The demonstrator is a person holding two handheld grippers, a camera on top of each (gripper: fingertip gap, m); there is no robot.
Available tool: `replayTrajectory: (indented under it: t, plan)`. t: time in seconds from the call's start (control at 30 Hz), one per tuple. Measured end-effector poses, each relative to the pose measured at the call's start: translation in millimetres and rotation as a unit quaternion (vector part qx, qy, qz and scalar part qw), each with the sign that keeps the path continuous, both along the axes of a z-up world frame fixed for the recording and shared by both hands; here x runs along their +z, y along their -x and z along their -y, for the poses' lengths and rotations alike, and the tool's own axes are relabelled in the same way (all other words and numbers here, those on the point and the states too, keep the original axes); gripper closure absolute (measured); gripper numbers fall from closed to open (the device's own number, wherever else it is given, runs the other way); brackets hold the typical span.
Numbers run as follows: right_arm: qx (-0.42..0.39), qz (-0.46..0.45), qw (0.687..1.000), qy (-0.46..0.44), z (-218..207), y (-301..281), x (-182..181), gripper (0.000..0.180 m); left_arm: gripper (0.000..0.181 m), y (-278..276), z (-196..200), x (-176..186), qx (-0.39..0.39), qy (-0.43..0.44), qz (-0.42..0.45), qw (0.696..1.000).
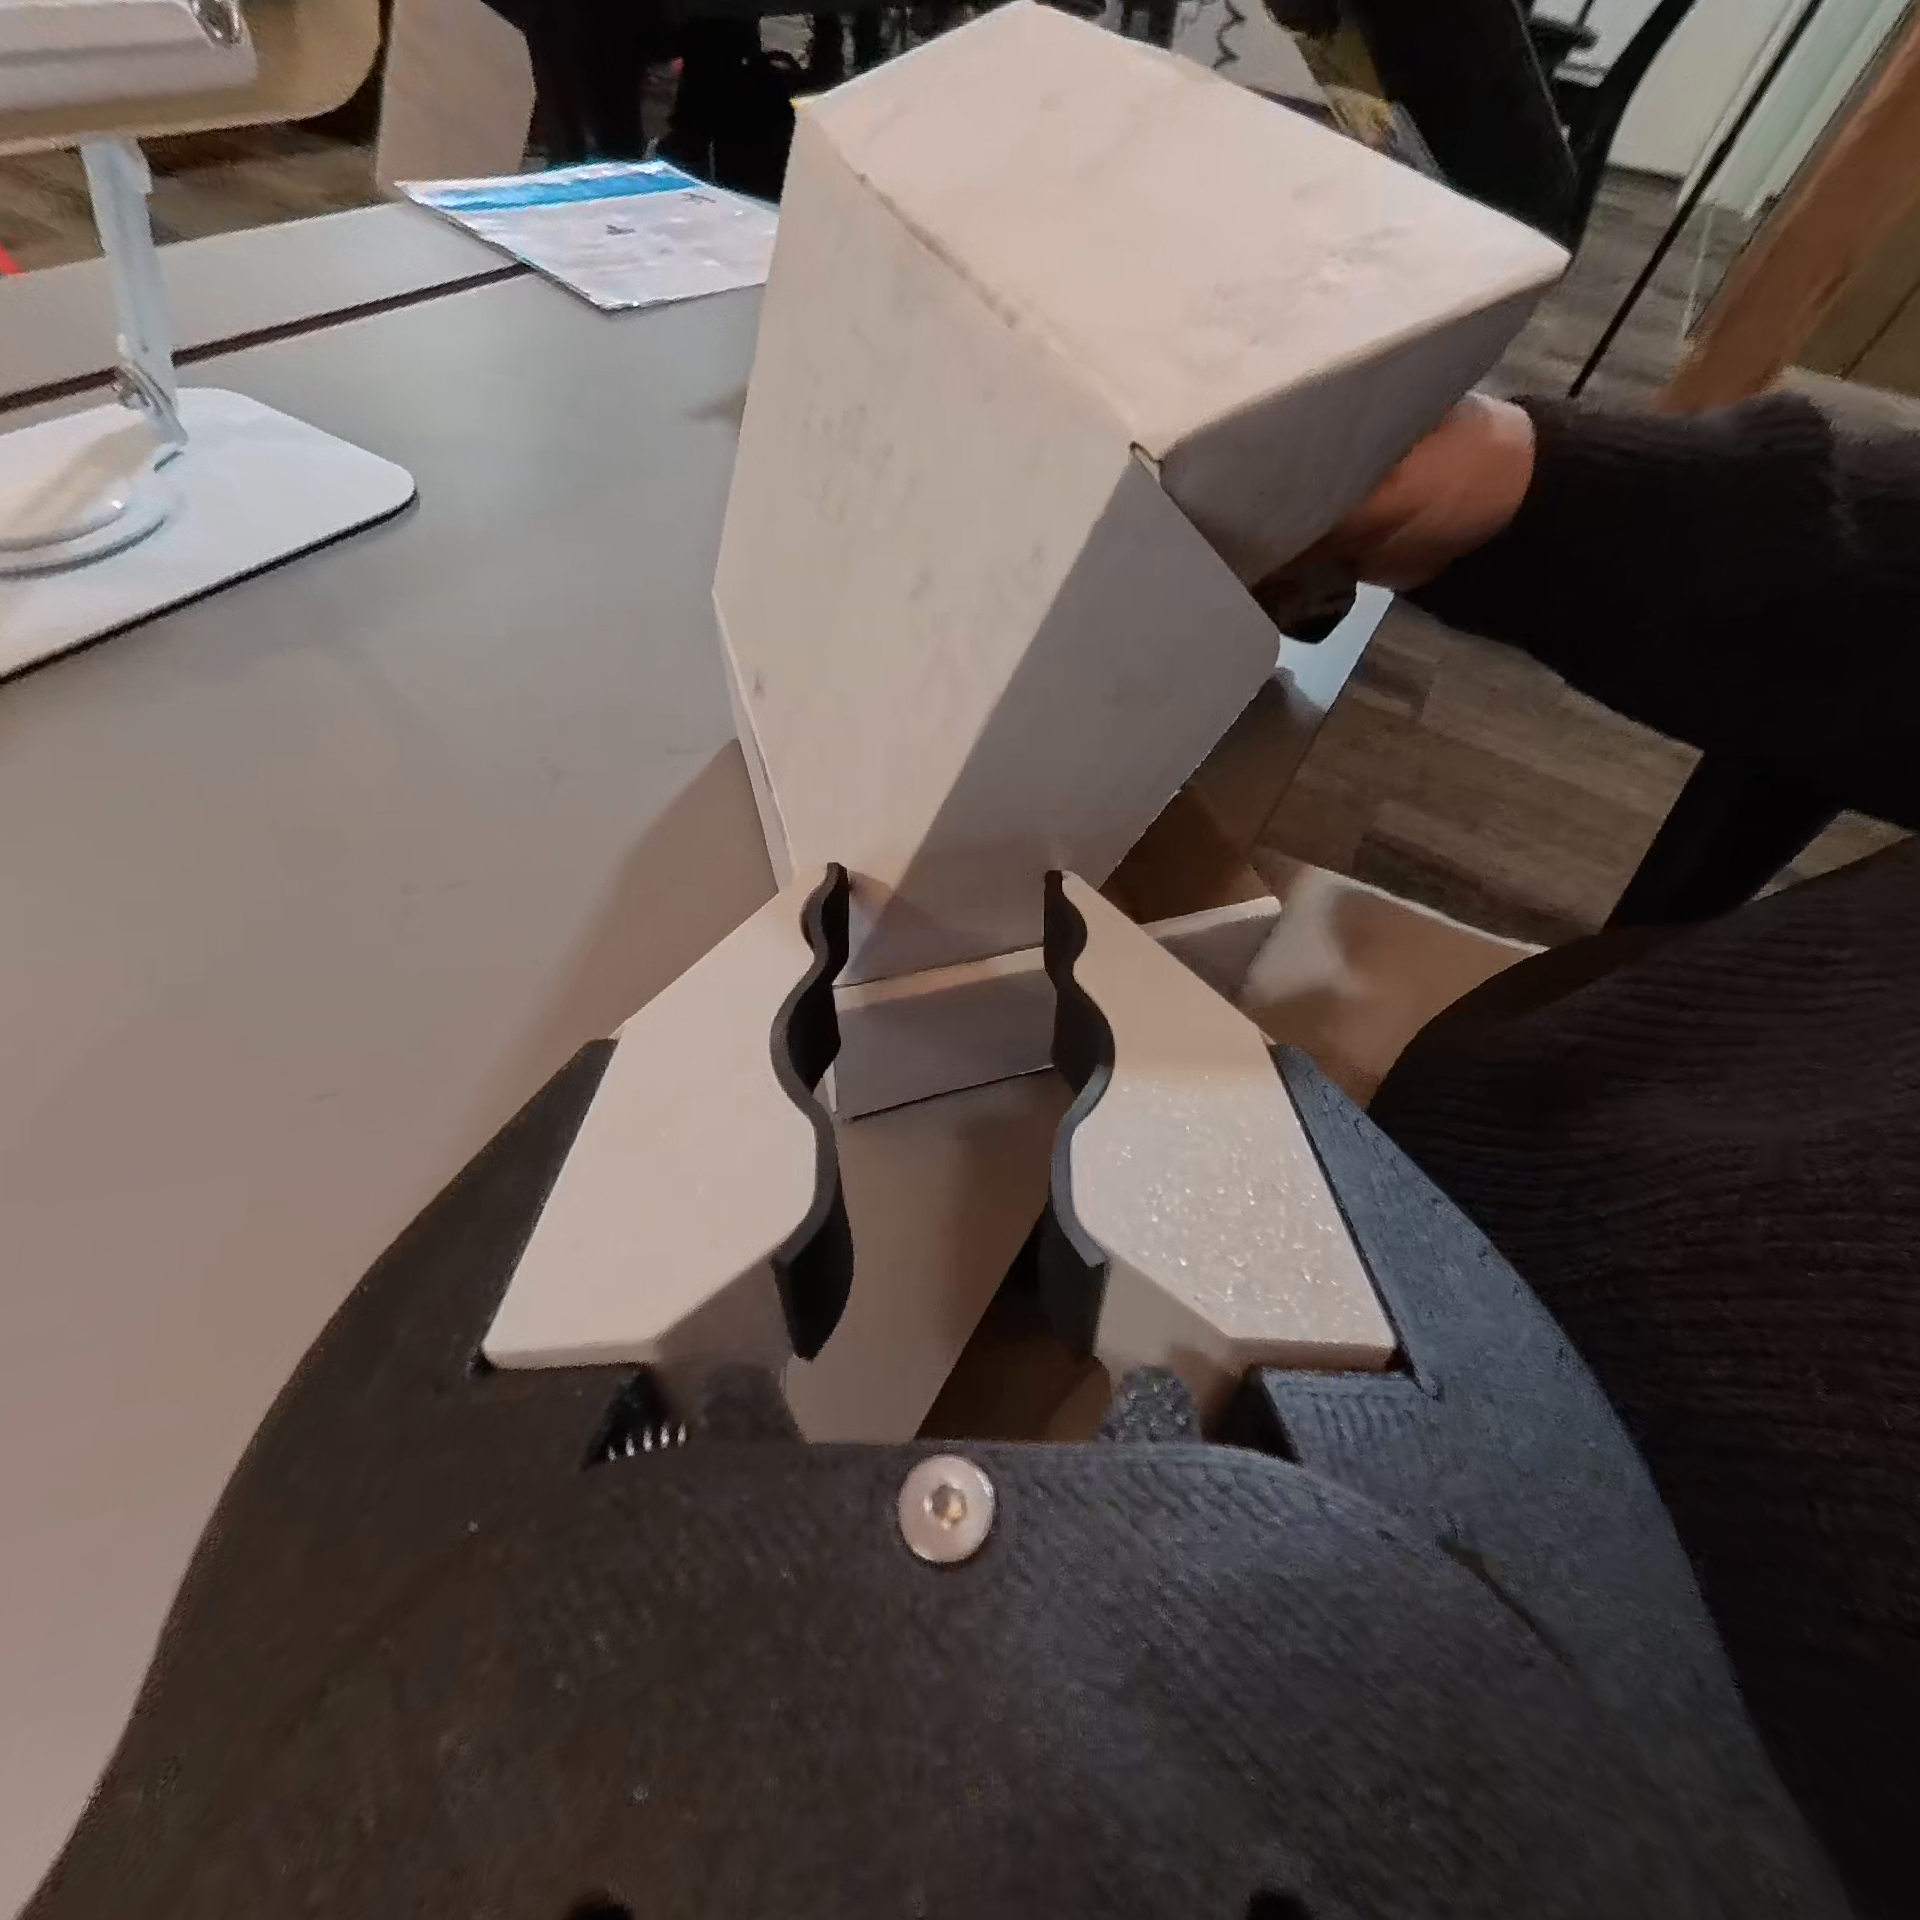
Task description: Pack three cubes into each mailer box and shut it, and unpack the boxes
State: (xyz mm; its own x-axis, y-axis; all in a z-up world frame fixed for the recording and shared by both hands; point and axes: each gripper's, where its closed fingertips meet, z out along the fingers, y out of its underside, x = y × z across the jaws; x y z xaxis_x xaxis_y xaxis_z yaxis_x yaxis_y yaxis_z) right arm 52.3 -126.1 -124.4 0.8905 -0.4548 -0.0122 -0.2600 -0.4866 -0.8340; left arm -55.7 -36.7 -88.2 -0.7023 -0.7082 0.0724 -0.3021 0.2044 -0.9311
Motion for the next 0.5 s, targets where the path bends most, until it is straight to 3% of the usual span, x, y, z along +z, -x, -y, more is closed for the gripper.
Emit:
replayTrajectory:
  t: [0.4, 0.5]
  plan:
    - [-0.006, -0.018, 1.000, -0.018, 1.2, -2.0, 0.8, 0.173, 0.147, 2.6, 1.3, 0.1, -0.006, -0.035, 0.031, 0.999]
    - [0.002, -0.003, 0.999, -0.042, -3.5, -3.0, 9.3, 0.164, 0.150, 1.2, 0.0, 0.0, -0.001, -0.041, 0.035, 0.999]
